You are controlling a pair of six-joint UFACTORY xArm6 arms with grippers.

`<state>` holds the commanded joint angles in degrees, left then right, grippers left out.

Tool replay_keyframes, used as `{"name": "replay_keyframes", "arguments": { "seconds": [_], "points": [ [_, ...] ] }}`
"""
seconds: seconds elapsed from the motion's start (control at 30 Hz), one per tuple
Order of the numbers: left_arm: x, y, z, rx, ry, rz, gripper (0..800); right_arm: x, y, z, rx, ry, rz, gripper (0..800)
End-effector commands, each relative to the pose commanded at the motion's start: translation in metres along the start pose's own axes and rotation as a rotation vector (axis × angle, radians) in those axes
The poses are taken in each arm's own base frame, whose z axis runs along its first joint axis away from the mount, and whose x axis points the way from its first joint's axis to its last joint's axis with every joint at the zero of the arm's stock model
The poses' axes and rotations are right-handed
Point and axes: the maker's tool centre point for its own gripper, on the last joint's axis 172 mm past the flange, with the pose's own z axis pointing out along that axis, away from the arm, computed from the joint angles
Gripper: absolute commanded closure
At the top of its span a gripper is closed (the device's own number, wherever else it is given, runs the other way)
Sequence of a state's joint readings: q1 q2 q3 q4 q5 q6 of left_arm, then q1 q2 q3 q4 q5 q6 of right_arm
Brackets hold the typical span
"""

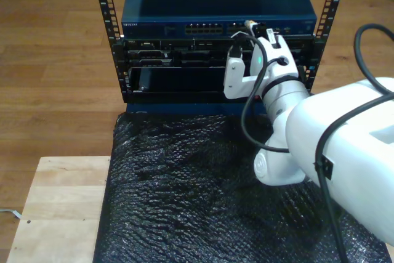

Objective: Grab the cable and plug it in

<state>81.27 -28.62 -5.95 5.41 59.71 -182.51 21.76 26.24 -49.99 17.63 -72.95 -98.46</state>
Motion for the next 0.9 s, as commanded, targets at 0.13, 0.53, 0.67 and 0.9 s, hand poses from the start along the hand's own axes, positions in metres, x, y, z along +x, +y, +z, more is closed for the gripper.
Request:
{"name": "replay_keyframes", "arguments": {
  "seconds": [0.13,0.53,0.67,0.9],
  "points": [
    [0.0,0.0,0.0,0.0,0.002,0.0,0,-0.005,-0.003,-0.006,-0.005,-0.049,0.005,800],
    [0.0,0.0,0.0,0.0,0.0,0.0,0,-0.013,-0.022,-0.011,0.014,-0.116,0.013,800],
    [0.0,0.0,0.0,0.0,0.0,0.0,0,-0.014,-0.029,-0.005,0.016,-0.13,0.01,800],
    [0.0,0.0,0.0,0.0,0.002,0.0,0,-0.008,-0.028,0.013,-0.016,-0.136,0.024,800]
  ]
}}
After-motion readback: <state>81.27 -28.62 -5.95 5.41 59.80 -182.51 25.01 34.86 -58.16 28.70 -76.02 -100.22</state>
